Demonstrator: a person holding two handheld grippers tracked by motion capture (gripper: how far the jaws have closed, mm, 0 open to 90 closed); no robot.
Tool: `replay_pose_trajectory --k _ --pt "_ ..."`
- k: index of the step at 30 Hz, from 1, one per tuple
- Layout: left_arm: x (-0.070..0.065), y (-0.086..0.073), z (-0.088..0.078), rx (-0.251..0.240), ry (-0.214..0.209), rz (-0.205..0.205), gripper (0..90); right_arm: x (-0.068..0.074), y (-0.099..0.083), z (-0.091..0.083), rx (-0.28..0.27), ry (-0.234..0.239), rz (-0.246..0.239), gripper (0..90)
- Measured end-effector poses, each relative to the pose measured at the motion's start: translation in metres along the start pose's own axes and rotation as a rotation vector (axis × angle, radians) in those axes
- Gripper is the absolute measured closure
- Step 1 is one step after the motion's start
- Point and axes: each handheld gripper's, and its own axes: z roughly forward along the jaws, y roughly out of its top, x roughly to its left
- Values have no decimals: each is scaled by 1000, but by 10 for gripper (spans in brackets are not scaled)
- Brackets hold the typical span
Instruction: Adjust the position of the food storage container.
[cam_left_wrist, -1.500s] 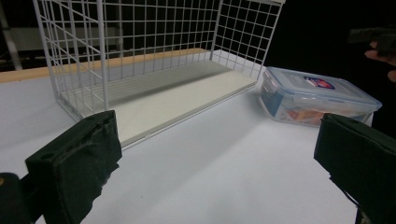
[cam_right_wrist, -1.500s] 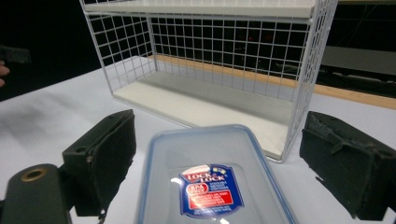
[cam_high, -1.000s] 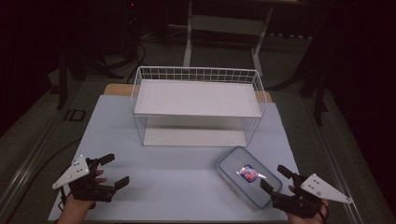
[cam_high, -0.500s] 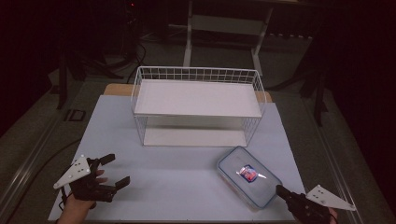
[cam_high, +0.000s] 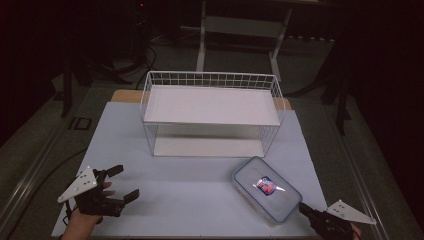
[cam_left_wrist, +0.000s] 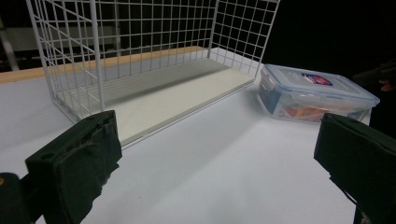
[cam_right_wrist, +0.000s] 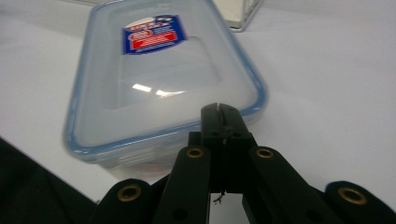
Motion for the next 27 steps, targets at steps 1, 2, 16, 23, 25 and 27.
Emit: replay_pose_trajectory --k 1,2,16,23,25,27 --pt "0 0 0 0 0 0 4 -1 0 1 -3 1 5 899" --pt "0 0 0 0 0 0 4 -2 1 2 -4 2 10 899" --pt "-2 0 1 7 -9 7 5 -7 17 26 1 0 -16 900" --pt "-2 0 2 7 -11 5 4 -12 25 41 7 -13 -22 900" --pt "-2 0 2 7 -13 6 4 -13 25 44 6 -14 -25 900" --pt "-3 0 2 9 -12 7 4 -15 27 46 6 -18 -25 900"
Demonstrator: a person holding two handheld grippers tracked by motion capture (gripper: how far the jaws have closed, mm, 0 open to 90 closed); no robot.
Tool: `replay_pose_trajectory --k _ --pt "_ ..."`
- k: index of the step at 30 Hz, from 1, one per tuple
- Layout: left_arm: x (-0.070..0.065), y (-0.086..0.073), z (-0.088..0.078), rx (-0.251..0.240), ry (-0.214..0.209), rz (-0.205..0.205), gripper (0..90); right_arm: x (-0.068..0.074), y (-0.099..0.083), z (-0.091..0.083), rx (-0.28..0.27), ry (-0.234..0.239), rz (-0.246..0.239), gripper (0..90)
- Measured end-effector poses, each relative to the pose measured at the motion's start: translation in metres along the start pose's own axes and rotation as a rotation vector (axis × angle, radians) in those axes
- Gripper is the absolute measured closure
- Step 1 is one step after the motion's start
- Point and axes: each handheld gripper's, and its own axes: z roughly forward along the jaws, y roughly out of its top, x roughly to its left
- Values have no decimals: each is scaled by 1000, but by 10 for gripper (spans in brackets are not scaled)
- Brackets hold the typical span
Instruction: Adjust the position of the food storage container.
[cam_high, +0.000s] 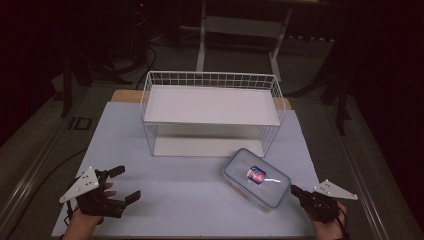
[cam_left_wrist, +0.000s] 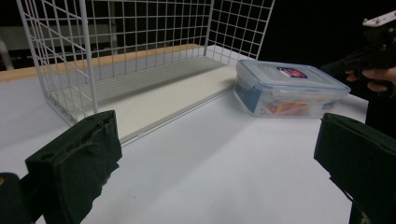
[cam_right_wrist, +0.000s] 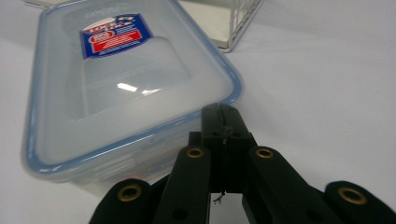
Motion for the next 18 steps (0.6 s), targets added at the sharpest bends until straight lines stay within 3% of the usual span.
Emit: replay_pose_trajectory --k 18 --pt "0 0 0 0 0 -4 4 -5 11 18 -9 5 22 900"
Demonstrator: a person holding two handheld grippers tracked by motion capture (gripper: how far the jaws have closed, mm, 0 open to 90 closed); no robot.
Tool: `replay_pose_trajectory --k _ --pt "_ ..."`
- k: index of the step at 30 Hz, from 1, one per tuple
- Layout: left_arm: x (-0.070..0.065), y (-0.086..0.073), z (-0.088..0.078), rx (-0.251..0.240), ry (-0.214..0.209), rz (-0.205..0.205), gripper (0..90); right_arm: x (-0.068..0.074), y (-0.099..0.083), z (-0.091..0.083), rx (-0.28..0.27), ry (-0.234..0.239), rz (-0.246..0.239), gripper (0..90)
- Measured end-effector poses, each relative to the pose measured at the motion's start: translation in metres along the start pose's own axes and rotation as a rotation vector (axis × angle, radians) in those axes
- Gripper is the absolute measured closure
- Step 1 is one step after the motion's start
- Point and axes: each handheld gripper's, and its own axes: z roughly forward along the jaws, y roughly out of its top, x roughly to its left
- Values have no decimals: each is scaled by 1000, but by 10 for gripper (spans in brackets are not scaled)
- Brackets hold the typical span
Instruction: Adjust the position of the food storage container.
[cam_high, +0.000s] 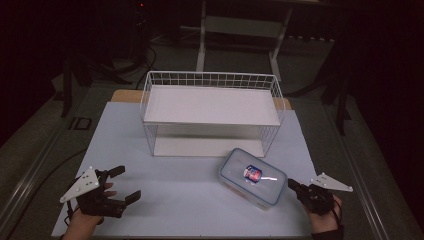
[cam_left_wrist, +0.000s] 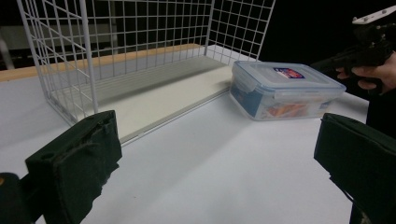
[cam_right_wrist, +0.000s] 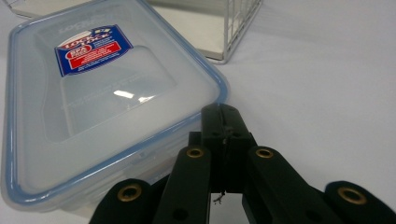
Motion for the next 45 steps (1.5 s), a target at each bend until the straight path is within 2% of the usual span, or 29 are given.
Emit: replay_pose_trajectory --k 20,24,25,30,45 --pt "0 0 0 -1 -2 -2 4 22 32 49 16 87 -38 900" --pt "0 0 0 -2 -2 -2 4 25 34 53 17 95 -38 900" --pt "0 0 0 -1 -2 -2 4 30 39 61 19 105 -44 900" --pt "0 0 0 -2 -3 -2 4 38 46 72 25 115 -66 900" --pt "0 -1 1 3 -4 2 4 60 61 100 25 168 -69 900"
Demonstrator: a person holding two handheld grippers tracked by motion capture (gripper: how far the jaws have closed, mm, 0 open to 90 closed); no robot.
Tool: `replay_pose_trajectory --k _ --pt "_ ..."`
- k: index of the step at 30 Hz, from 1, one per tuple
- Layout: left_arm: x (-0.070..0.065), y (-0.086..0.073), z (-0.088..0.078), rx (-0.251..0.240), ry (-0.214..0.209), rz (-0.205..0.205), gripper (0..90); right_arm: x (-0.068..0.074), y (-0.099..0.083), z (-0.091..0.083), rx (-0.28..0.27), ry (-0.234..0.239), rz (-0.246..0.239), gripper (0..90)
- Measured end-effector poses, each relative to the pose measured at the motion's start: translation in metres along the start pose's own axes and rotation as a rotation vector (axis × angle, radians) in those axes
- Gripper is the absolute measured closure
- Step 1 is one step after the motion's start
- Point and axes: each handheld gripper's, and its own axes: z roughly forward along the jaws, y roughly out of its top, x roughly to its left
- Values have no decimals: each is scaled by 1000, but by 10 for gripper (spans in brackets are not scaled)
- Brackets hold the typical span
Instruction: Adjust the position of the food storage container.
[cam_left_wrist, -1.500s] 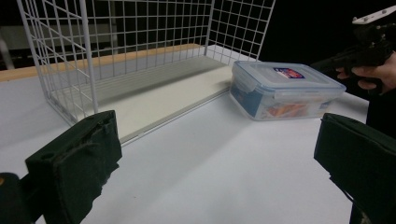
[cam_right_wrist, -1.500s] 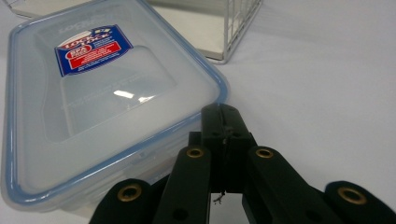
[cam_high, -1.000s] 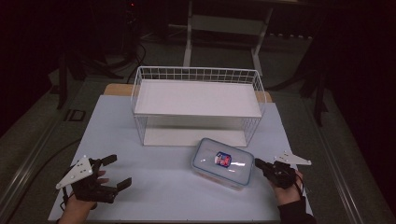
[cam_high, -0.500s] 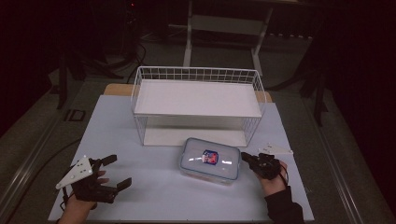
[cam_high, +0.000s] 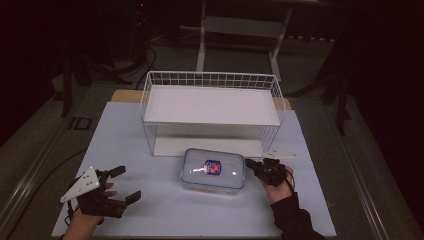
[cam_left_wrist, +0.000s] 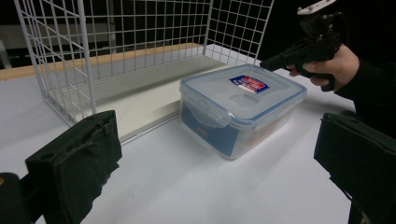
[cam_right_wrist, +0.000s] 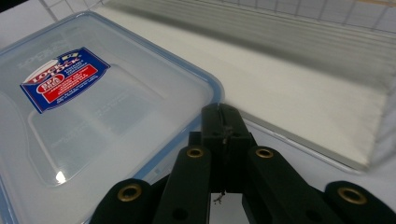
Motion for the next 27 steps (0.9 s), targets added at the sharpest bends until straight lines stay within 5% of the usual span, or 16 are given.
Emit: replay_pose_trajectory --k 21,27 --pt "0 -1 1 11 -6 2 4 21 13 30 -3 42 -18 900" --pt "0 -1 0 7 -9 2 4 24 13 24 -19 61 -23 899"
